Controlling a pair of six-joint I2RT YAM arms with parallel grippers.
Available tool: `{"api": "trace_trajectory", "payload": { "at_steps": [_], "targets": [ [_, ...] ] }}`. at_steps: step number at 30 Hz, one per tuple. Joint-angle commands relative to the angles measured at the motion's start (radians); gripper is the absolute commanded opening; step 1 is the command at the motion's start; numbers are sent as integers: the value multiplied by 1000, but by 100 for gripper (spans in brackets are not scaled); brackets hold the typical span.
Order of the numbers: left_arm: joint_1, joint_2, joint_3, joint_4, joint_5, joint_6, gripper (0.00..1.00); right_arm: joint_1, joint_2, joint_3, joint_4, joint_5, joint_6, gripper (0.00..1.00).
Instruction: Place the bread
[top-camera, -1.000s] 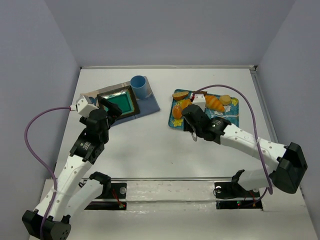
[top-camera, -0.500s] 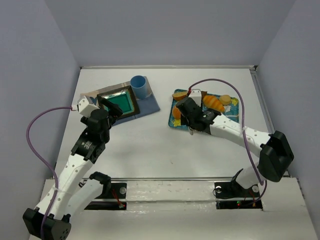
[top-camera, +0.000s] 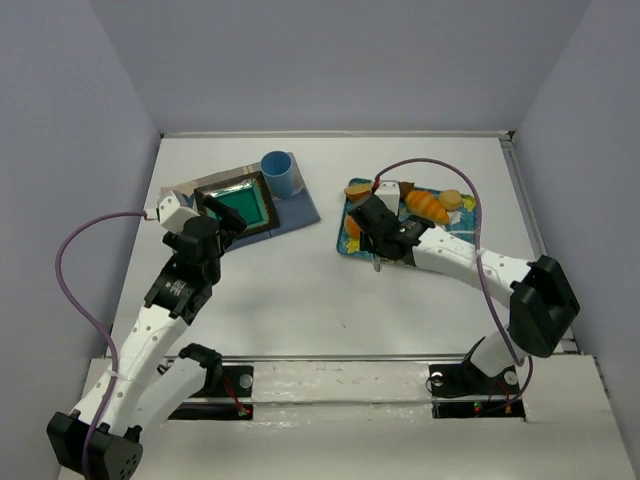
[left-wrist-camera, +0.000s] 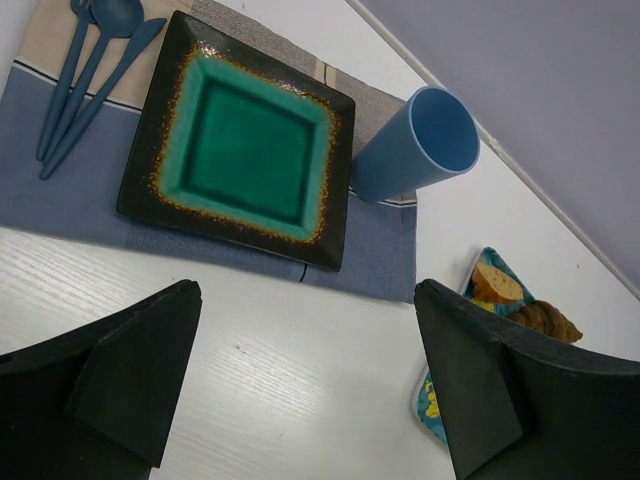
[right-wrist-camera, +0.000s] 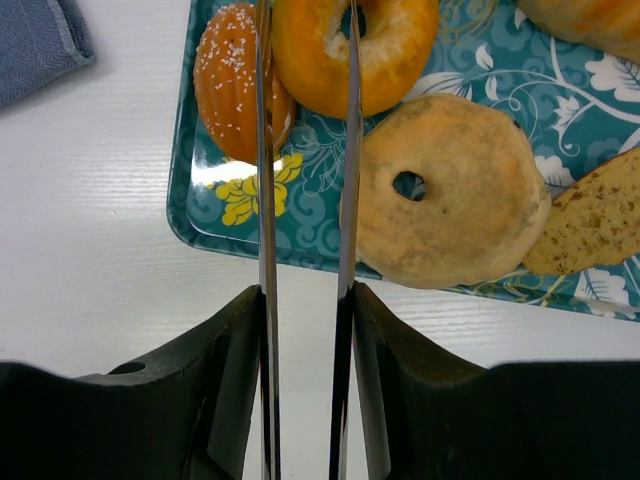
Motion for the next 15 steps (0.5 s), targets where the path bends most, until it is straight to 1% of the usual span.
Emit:
{"api": "trace_trajectory", "payload": {
  "at_steps": [1,4,5,7,10,11,15],
  "targets": [
    [8,-8,-10,41,-36,-1,99,-4,12,53,-24,36,49,41],
    [8,-14,-11,39,-37,-3,99,-4,1,55,-45,61,57,36],
    [8,-17,-10,39,-37,-4,99,-4,-5,55,-48,61,57,33],
    [8,-23,-13,38,-37,-4,99,-4,-37,50,-51,61,59,26],
    [8,-33,-16,39,-36,-7,99,-4,-89,41,-50,62,49,9],
    [8,-36,-17,39,-37,-7,99,-4,-103,38,-51,62,49,7],
    [8,-33,-16,39,-34,-7,99,-4,-178,23,-51,58,22,7]
  ]
}}
